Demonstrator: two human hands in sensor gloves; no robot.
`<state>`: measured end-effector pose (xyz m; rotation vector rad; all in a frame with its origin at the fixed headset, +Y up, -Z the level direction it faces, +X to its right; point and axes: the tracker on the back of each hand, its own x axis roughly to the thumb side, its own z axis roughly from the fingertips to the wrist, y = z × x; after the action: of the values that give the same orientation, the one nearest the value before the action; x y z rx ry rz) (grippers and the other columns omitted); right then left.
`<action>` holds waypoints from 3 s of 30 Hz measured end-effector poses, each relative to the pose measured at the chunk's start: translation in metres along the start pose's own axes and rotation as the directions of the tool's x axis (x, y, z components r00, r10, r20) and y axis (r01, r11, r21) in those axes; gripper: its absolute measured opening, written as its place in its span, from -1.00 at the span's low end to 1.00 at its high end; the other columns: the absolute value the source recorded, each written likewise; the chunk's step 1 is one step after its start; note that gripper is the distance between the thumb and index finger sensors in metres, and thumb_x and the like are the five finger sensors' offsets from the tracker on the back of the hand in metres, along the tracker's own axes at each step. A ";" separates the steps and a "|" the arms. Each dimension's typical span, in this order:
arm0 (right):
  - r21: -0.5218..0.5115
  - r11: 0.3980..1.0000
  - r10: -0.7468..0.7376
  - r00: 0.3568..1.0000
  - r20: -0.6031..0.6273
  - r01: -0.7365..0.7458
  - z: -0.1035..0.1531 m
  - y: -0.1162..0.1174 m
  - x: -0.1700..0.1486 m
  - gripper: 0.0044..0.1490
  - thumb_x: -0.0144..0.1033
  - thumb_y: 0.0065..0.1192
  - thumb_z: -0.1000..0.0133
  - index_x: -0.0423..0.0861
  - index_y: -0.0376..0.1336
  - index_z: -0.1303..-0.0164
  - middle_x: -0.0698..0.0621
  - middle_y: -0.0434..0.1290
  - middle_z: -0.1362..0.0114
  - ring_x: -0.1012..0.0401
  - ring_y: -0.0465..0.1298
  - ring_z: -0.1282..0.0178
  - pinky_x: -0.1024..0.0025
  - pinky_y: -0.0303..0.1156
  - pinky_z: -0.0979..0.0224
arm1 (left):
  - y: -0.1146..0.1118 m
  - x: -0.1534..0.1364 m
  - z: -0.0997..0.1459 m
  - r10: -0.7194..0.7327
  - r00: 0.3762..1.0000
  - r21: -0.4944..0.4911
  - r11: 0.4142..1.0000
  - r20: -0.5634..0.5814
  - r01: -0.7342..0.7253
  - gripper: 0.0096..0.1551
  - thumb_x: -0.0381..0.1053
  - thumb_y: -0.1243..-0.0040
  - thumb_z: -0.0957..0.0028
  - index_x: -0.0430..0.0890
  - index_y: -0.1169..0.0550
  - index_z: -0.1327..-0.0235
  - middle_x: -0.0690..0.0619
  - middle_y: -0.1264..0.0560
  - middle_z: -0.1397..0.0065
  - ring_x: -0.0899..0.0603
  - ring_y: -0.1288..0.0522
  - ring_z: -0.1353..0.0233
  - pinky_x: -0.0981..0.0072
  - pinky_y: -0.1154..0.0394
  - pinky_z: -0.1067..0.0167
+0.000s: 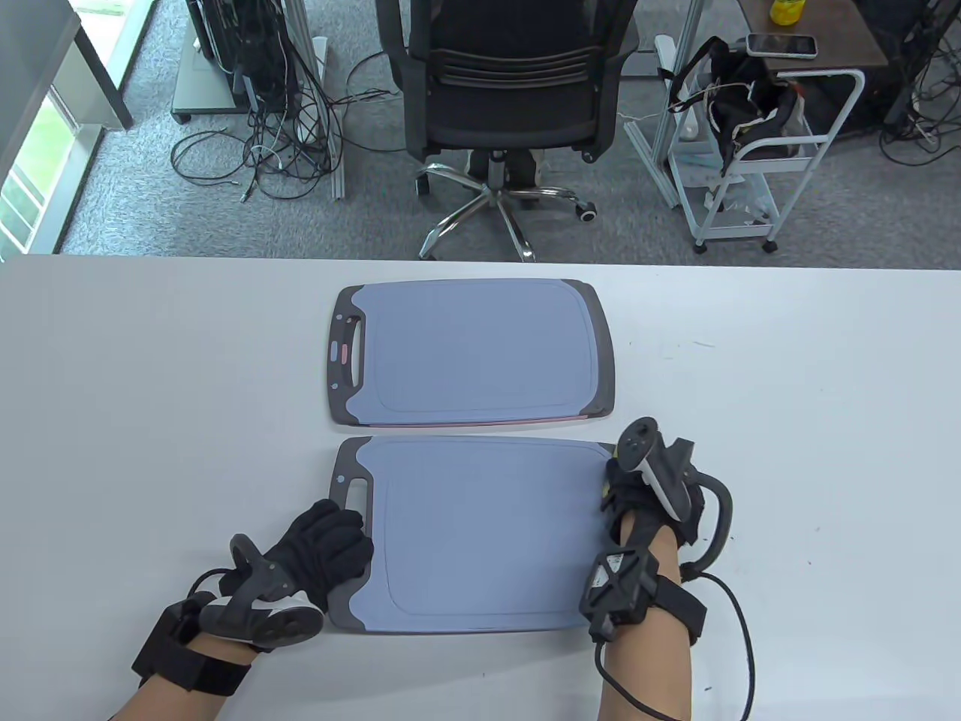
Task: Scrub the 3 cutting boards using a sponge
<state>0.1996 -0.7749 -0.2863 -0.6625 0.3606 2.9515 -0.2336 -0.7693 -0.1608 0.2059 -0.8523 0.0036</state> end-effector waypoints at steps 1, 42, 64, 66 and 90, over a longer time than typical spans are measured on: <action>-0.017 1.000 0.015 0.999 0.032 -0.014 0.002 0.001 0.009 -0.05 0.19 0.15 -0.11 -0.23 0.20 -0.53 -0.15 0.51 -0.11 0.14 0.57 0.12 0.11 0.51 -0.07 | 0.000 0.000 0.000 0.002 1.000 0.001 1.000 -0.001 -0.002 -0.52 0.03 -0.24 -0.34 0.08 -0.24 -0.35 0.15 -0.33 -0.44 -0.12 -0.33 -0.62 -0.22 -0.18 -0.57; -0.192 0.976 0.218 0.499 0.839 -0.104 0.193 0.019 0.189 -0.04 0.23 0.07 -0.11 -0.17 0.14 -0.57 -0.08 0.47 -0.12 0.20 0.56 0.11 0.14 0.53 -0.09 | 0.003 0.008 0.000 -0.061 0.998 0.023 0.998 0.017 0.060 -0.53 0.02 -0.25 -0.34 0.08 -0.26 -0.35 0.13 -0.35 -0.43 -0.13 -0.36 -0.60 -0.24 -0.22 -0.55; -0.092 0.991 0.131 0.903 0.409 -0.102 0.101 0.018 0.048 -0.05 0.21 0.06 -0.15 -0.22 0.15 -0.57 -0.12 0.47 -0.14 0.17 0.56 0.09 0.12 0.51 -0.11 | 0.003 0.010 0.000 -0.071 0.997 0.024 0.997 0.015 0.071 -0.54 0.03 -0.23 -0.35 0.08 -0.25 -0.35 0.13 -0.34 -0.44 -0.13 -0.35 -0.60 -0.24 -0.22 -0.55; -0.107 0.991 0.132 0.762 0.634 -0.083 0.147 0.021 0.103 -0.04 0.22 0.06 -0.15 -0.20 0.13 -0.58 -0.11 0.46 -0.13 0.17 0.55 0.09 0.12 0.51 -0.11 | 0.004 0.010 0.000 -0.078 0.997 0.027 0.997 0.017 0.077 -0.54 0.03 -0.24 -0.34 0.08 -0.25 -0.35 0.13 -0.35 -0.43 -0.13 -0.36 -0.60 -0.24 -0.23 -0.55; -0.073 0.989 0.143 0.942 0.303 -0.127 0.102 0.019 0.024 -0.04 0.22 0.03 -0.16 -0.21 0.12 -0.59 -0.12 0.45 -0.16 0.17 0.55 0.07 0.12 0.50 -0.12 | 0.003 0.006 0.000 -0.033 0.999 0.034 0.999 0.002 0.033 -0.54 0.03 -0.23 -0.34 0.09 -0.25 -0.35 0.13 -0.35 -0.44 -0.13 -0.34 -0.61 -0.25 -0.20 -0.55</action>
<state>0.1336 -0.7673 -0.2033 -0.1781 0.3106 3.1345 -0.2298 -0.7665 -0.1559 0.2515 -0.8516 -0.0132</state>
